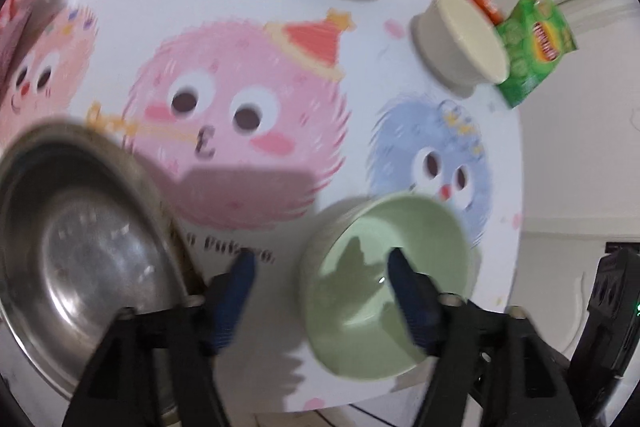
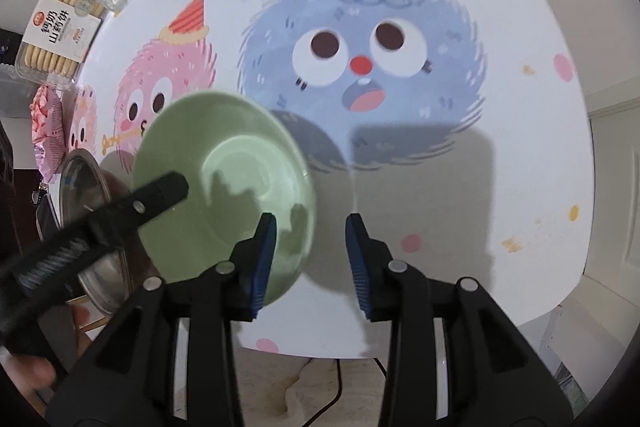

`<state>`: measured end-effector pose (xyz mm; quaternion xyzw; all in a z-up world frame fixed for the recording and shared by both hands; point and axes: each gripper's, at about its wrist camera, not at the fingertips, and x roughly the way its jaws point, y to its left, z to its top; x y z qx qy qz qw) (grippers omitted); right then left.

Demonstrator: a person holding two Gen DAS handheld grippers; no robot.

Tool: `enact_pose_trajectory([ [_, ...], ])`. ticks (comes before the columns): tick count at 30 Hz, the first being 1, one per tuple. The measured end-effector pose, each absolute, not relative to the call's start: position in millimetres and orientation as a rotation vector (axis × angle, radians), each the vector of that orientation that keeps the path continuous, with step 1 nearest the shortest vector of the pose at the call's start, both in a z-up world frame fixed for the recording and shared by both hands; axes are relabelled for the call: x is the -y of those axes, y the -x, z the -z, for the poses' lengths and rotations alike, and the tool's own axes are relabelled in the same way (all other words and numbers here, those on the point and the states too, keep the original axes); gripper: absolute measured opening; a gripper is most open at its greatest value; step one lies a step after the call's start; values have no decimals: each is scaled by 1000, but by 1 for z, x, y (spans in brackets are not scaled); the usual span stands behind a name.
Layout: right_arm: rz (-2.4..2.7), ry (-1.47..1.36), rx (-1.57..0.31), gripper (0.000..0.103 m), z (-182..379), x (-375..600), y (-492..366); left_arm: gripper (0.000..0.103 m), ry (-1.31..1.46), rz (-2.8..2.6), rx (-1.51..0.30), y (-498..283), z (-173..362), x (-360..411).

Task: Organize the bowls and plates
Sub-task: 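Lower the green bowl into the steel bowls and open both grippers, then move both grippers to the second light green bowl beside the glass cup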

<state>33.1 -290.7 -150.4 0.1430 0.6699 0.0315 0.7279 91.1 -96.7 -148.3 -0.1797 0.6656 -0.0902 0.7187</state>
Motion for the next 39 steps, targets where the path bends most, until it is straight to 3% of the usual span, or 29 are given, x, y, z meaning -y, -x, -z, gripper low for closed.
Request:
enact_pose_trajectory([
  [1,-67,-313,-1464,38,146,293,-33,88,373,196,-1451,-95,141,98],
  [8,-48,-299,-1317,46,97,312,-59,91,469,180,-1406,-139,121,85],
  [16,-175,-237,-1223,49,53,289,-162,91,581,41,-1393,-218,117,57],
  [26,-235,-249,-1280,49,70,260,-262,91,598,-43,-1391,-274,129,44],
  [39,-238,-280,-1339,49,114,247,-328,91,595,-102,-1408,-312,156,38],
])
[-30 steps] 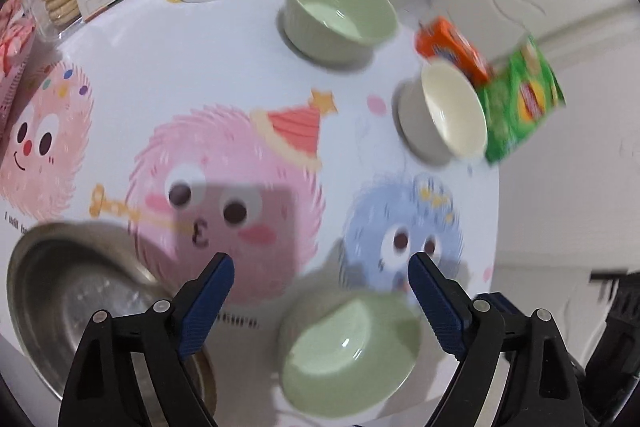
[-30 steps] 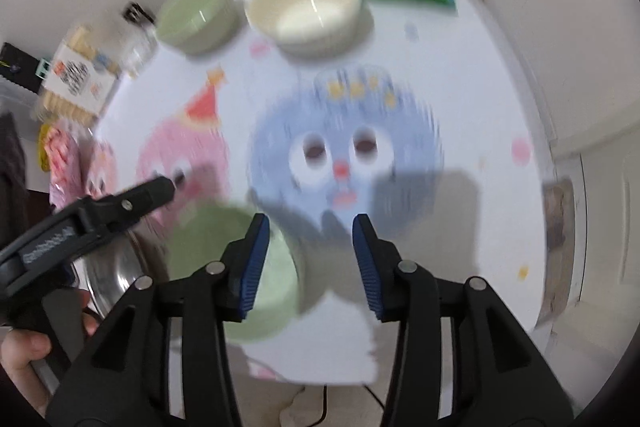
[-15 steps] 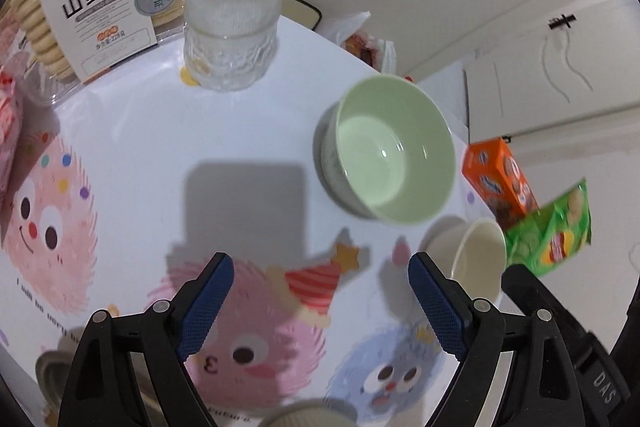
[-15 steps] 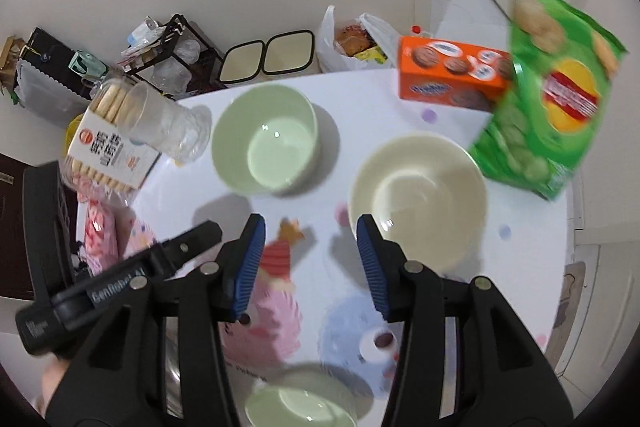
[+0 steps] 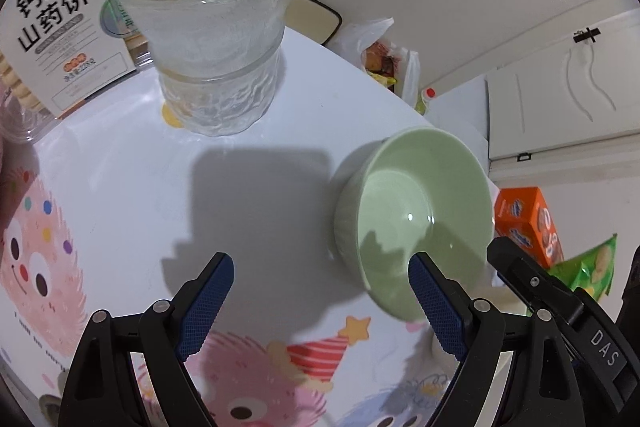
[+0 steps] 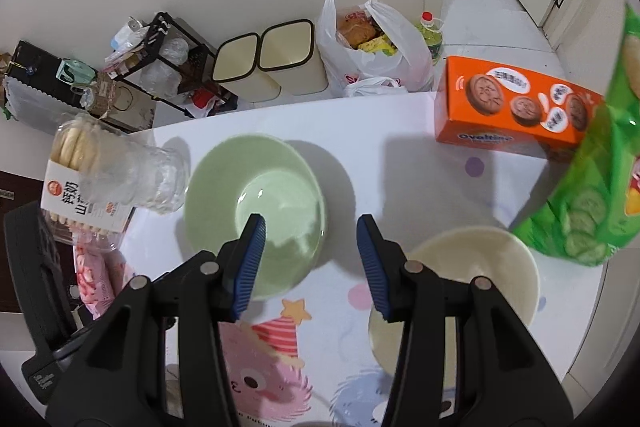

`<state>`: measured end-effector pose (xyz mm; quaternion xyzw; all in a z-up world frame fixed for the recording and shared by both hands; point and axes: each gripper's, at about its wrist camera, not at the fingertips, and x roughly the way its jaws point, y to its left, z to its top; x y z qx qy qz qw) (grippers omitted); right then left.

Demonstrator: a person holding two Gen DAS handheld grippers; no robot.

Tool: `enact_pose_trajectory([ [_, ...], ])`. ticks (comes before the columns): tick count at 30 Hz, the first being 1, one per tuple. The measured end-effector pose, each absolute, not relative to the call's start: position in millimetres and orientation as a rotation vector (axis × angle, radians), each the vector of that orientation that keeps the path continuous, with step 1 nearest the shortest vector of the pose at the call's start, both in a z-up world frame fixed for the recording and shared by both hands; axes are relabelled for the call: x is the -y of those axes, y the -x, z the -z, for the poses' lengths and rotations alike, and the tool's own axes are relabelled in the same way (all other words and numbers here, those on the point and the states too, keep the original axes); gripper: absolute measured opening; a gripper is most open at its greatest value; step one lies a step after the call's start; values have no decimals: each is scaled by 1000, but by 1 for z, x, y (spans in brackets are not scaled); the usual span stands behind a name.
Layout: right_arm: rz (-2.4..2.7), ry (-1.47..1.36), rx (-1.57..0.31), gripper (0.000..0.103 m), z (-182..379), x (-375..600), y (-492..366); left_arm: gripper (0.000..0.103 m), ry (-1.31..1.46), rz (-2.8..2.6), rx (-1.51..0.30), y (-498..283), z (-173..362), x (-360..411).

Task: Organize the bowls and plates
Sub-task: 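Move both grippers to the second light green bowl beside the glass cup, then grasp the rim of the second green bowl with both grippers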

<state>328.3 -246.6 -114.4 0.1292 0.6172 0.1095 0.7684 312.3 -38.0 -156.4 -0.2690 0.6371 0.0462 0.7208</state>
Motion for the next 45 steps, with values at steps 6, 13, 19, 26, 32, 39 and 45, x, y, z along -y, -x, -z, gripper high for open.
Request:
enact_pose_trajectory([
  [6,-227,-302,-1366,49,131,247,-337,91,614,-115,-1409,-319,169,40],
  [13,-221,-305,-1396,49,146,246,-343,89,643,-133,-1424,-322,183,38],
  [19,-224,-279,-1404,39,150,242,-344,58,653,-116,-1418,-329,190,40],
  [26,-238,-271,-1419,22,155,238,-343,35,631,-75,-1432,-333,190,48],
  [32,-228,-234,-1426,12,156,234,-343,14,633,-43,-1428,-337,184,54],
  [39,-212,-198,-1419,9,155,231,-342,13,612,-41,-1437,-341,183,55],
  [45,-206,-203,-1409,9,152,230,-338,12,620,-38,-1439,-335,179,53],
])
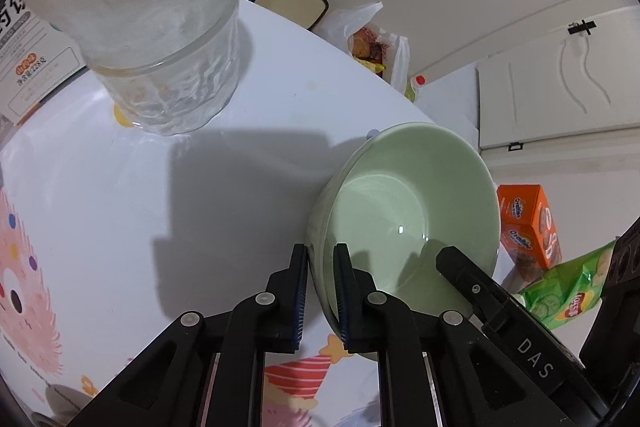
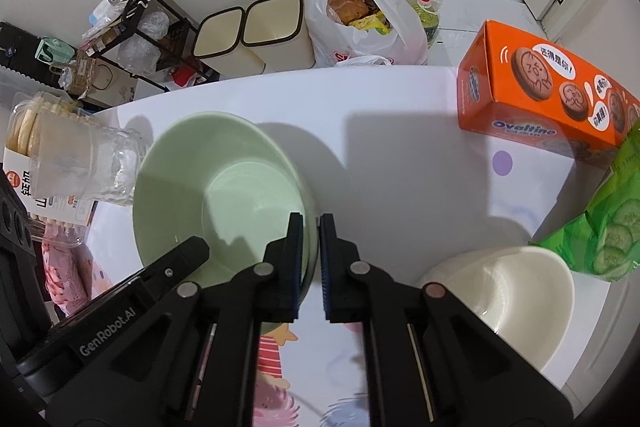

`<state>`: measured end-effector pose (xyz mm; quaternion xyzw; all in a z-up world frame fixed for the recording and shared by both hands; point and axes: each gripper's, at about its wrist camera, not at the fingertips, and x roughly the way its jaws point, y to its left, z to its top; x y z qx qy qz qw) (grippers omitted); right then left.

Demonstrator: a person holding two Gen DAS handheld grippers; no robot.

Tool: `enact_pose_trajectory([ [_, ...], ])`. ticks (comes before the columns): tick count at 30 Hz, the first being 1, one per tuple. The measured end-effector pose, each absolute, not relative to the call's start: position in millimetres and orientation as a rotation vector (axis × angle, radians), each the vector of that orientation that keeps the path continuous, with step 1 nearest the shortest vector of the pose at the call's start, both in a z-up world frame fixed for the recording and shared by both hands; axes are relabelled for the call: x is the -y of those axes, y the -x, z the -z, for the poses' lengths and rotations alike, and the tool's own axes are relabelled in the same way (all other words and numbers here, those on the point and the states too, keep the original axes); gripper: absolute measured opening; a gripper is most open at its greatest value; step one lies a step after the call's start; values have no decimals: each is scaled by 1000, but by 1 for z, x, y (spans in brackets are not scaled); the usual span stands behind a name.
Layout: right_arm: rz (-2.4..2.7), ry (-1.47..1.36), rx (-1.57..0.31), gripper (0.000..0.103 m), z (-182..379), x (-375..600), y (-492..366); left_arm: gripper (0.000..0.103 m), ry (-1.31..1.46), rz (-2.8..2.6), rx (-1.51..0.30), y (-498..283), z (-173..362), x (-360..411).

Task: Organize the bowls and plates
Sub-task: 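Grasp the rim of the second green bowl with both grippers, then carry the second green bowl with both grippers and lower it onto the first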

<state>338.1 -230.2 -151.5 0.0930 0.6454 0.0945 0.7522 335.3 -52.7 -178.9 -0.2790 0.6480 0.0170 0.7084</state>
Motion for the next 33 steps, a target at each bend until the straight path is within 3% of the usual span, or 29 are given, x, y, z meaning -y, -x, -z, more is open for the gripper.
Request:
enact_pose_trajectory([
  [17,-218,-204,-1349,10,103,236,-290,12,546,9,-1408,-287,120,58],
  [33,-181,-168,-1314,11,67,254,-172,12,446,110,-1449,-177,84,82],
])
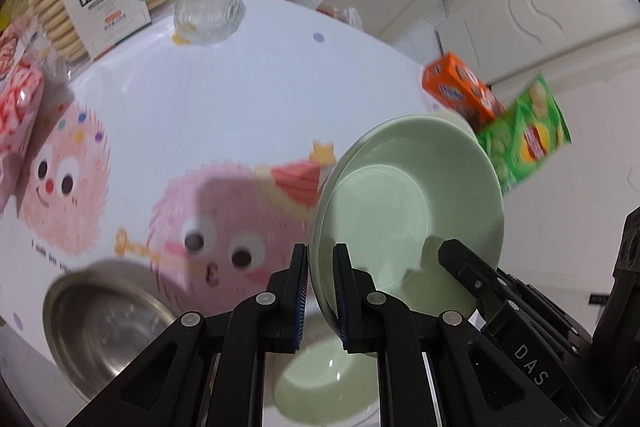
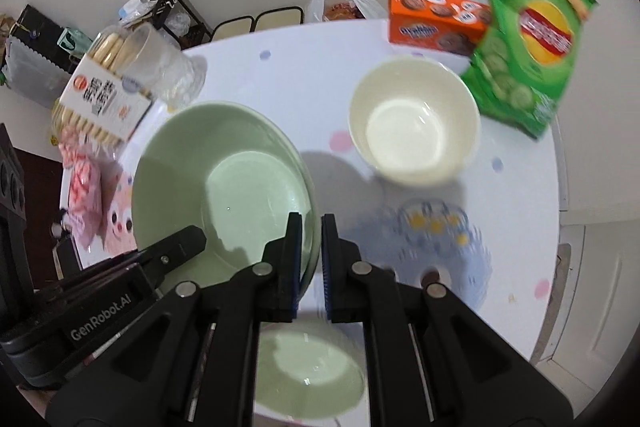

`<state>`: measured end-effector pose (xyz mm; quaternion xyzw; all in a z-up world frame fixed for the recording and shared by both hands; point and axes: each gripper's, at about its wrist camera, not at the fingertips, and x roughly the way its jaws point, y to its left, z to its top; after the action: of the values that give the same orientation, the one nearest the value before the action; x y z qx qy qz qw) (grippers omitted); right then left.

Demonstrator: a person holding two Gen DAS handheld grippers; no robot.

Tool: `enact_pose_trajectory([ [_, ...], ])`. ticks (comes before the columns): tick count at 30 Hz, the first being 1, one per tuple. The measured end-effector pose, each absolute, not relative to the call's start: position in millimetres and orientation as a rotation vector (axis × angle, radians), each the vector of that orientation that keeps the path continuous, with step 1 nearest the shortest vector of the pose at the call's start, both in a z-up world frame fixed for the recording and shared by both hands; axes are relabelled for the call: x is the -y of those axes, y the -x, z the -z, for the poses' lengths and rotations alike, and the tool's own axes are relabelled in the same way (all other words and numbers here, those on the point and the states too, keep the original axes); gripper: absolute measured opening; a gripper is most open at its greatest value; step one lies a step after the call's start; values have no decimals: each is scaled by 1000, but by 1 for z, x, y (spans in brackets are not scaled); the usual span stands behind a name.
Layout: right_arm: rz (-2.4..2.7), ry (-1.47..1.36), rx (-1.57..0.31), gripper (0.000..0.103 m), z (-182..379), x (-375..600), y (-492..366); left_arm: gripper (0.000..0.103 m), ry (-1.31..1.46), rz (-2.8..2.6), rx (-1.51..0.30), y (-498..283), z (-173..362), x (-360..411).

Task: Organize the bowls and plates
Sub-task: 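Carry the second green bowl with both grippers and lower it onto the first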

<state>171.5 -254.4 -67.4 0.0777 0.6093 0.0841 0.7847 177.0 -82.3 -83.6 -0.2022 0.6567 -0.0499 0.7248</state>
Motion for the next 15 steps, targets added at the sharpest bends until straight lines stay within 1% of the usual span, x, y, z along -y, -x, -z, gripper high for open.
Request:
enact_pose_trajectory([
  [9,-144,-167,-1317,11,59,265,-112,12,403,159,-1472,-127,71,99],
  [15,-132,-180,-1319,11,59,270,-80,12,384,178,-1497,-104,73,102],
])
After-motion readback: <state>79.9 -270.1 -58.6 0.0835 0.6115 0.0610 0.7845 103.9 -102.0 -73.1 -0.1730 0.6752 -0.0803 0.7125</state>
